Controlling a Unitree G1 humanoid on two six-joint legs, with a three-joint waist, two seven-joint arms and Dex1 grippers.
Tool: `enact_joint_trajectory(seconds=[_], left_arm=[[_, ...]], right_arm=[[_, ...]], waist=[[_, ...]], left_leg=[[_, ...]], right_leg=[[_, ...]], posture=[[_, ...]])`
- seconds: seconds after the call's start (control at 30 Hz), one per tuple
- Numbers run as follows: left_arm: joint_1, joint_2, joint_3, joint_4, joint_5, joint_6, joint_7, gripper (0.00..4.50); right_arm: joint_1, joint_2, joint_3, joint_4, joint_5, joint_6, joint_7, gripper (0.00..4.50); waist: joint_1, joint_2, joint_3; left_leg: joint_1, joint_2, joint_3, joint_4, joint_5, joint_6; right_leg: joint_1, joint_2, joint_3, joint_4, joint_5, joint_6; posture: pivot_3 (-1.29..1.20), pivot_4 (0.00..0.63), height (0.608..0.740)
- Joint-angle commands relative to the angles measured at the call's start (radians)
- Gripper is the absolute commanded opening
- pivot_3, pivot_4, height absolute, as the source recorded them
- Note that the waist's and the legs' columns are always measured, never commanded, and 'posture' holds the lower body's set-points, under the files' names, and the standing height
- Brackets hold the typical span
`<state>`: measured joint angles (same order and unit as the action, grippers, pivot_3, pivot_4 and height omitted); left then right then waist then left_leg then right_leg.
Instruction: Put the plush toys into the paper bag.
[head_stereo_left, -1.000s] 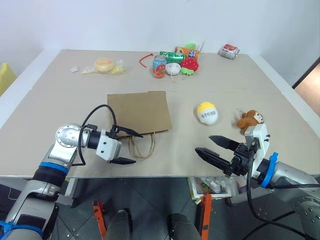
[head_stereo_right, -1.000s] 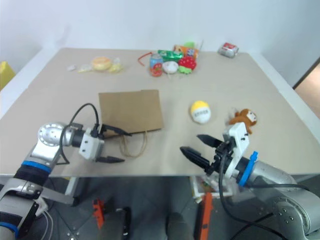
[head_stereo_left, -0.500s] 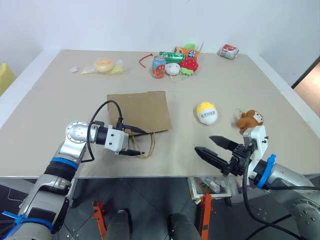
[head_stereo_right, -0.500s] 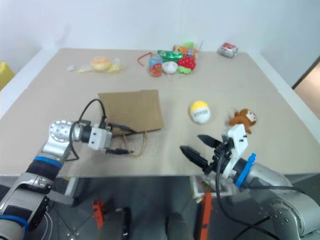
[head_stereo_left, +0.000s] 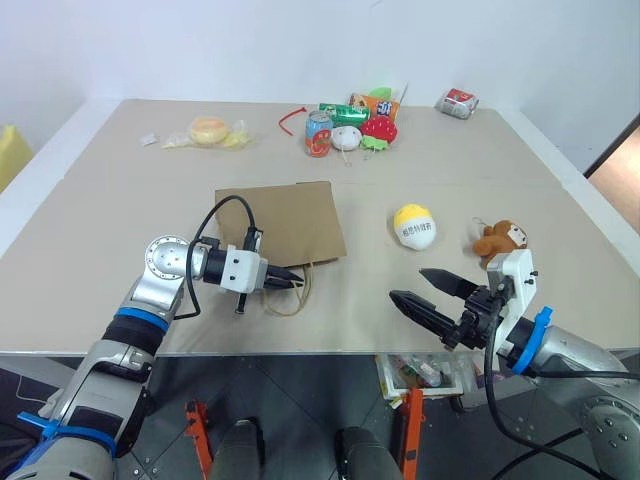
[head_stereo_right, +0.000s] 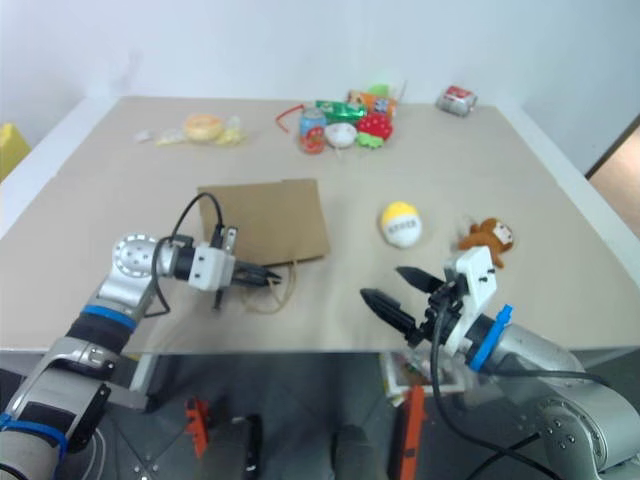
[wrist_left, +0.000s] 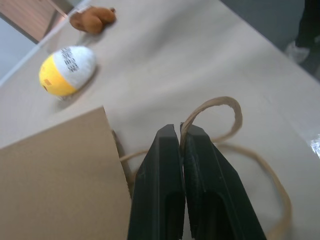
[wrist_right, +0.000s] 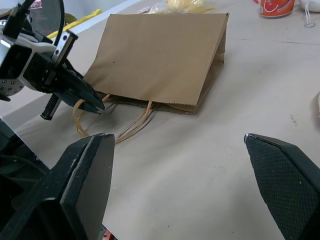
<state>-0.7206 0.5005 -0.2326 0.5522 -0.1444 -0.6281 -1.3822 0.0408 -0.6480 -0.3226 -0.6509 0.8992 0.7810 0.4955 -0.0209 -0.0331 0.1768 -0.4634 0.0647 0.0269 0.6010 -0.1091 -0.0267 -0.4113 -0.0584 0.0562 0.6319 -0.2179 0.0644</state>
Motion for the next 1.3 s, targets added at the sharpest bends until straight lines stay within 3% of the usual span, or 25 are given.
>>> enact_joint_trajectory(seconds=[0.03,0.13,0.23,0.33,0.37,0.4,0.43,0.53,0.7,0.9,1.3], left_arm=[[-0.034,-0.015,0.043,-0.163,-0.133,0.227,0.021,0.14],[-0.043,-0.029,0.064,-0.25,-0.197,0.377,0.067,0.14],[-0.047,-0.041,0.087,-0.324,-0.244,0.512,0.121,0.0],[-0.036,-0.039,0.099,-0.374,-0.267,0.585,0.15,0.0],[-0.031,-0.037,0.101,-0.388,-0.27,0.6,0.154,0.0],[-0.023,-0.034,0.102,-0.404,-0.272,0.611,0.158,0.0],[-0.016,-0.03,0.103,-0.415,-0.271,0.618,0.161,0.0],[-0.001,-0.028,0.108,-0.452,-0.274,0.653,0.173,0.0],[0.009,-0.029,0.118,-0.489,-0.283,0.699,0.188,0.0],[0.011,-0.046,0.123,-0.504,-0.278,0.722,0.211,0.0],[-0.02,-0.111,0.174,-0.512,-0.324,0.852,0.356,0.0]], right_arm=[[-0.006,0.005,-0.012,-0.004,0.009,-0.024,0.002,4.5],[-0.005,0.013,-0.002,0.002,0.007,-0.031,0.007,4.5],[-0.019,0.034,0.015,0.02,-0.008,-0.043,-0.004,3.78],[-0.028,0.045,0.027,0.026,-0.013,-0.053,0.0,2.53],[-0.035,0.049,0.031,0.034,-0.013,-0.052,-0.003,2.53],[-0.043,0.051,0.036,0.042,-0.017,-0.054,-0.001,1.89],[-0.053,0.054,0.044,0.048,-0.02,-0.056,0.002,1.62],[-0.086,0.066,0.084,0.058,-0.036,-0.065,0.01,0.14],[-0.232,0.153,0.22,0.149,-0.132,-0.079,-0.056,0.04],[-0.445,0.28,0.452,0.392,-0.379,-0.15,-0.098,0.04],[-0.561,0.423,0.49,0.619,-0.527,-0.271,-0.131,0.04]], waist=[[0.0,0.0,0.0],[0.0,0.0,0.0],[0.0,0.0,0.0],[0.0,0.0,0.0],[0.0,0.0,0.0],[0.0,0.0,0.0],[0.0,0.0,0.0],[-0.001,0.0,0.0],[-0.004,0.0,0.0],[-0.003,0.001,0.0],[-0.001,0.001,0.0]], left_leg=[[0.0,0.0,0.0,0.0,0.0,0.0],[0.0,0.0,0.0,0.0,0.0,0.0],[0.0,0.0,0.0,0.0,0.0,0.0],[0.0,0.0,-0.001,0.0,0.0,0.0],[0.0,0.0,-0.001,0.0,0.0,0.0],[0.001,0.0,-0.001,0.0,0.0,0.0],[0.001,0.0,-0.001,0.0,0.0,0.0],[0.001,0.0,-0.001,0.0,0.0,0.0],[0.001,0.0,-0.001,0.0,0.0,0.0],[0.001,0.0,-0.001,0.0,0.0,0.0],[-0.002,0.0,-0.001,-0.001,0.0,0.001]], right_leg=[[0.0,0.0,0.0,0.0,0.0,0.0],[0.0,0.0,0.0,0.0,0.0,0.0],[0.0,0.0,0.0,0.0,0.0,0.0],[0.0,0.0,0.0,0.0,0.0,0.0],[0.0,0.0,0.0,0.0,0.0,0.0],[0.001,0.0,0.0,0.0,0.0,0.0],[0.001,0.0,0.0,0.0,0.0,0.0],[0.001,0.001,0.0,0.0,0.0,0.0],[0.0,0.001,0.0,0.0,0.0,0.0],[0.0,0.001,0.0,0.0,0.001,-0.001],[-0.002,0.003,0.0,0.002,-0.001,0.003]], posture=[[0.0,0.15,0.74],[0.0,0.15,0.74],[0.0,0.15,0.74],[0.0,0.15,0.74],[0.0,0.15,0.74],[0.0,0.15,0.74],[0.0,0.15,0.74],[0.0,0.15,0.74],[0.0,0.15,0.74],[0.0,0.15,0.74],[0.0,0.15,0.74]])
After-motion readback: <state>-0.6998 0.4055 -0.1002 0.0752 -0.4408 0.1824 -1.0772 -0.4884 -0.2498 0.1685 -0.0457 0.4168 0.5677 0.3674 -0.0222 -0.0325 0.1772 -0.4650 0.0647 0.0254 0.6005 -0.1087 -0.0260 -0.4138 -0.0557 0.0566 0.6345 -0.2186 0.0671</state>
